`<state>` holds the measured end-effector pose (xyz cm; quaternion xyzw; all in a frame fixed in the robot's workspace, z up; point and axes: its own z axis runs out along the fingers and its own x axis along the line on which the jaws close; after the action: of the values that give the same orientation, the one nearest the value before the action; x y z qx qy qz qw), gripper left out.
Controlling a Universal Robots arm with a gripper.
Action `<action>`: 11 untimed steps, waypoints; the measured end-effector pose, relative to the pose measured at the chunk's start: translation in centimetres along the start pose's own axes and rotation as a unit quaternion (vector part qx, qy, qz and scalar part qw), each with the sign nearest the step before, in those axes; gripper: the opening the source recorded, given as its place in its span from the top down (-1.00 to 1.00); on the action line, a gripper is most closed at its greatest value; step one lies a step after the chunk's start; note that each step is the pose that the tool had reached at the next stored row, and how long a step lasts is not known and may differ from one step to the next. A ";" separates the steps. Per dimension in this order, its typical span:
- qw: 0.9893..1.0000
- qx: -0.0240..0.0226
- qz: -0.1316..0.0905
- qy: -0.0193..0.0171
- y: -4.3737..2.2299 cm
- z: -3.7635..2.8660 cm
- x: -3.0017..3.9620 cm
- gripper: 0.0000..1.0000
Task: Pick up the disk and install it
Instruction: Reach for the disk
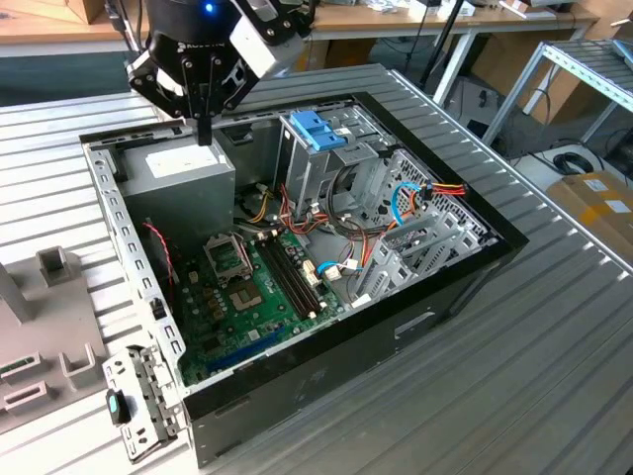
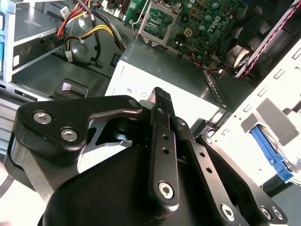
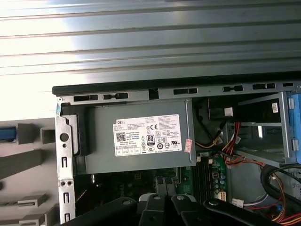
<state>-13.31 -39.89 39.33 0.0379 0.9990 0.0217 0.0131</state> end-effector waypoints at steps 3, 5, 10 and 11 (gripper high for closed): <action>1.000 0.000 0.000 0.000 -0.01 -0.01 0.17 0.80; 1.000 0.000 0.000 0.000 -0.02 -0.01 0.25 0.80; 1.000 0.000 0.000 0.000 -0.03 -0.01 0.42 0.80; 1.000 0.000 0.000 0.000 -0.04 -0.01 0.46 0.80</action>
<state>-13.77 -39.89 39.33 0.0379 0.9990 0.0217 0.0131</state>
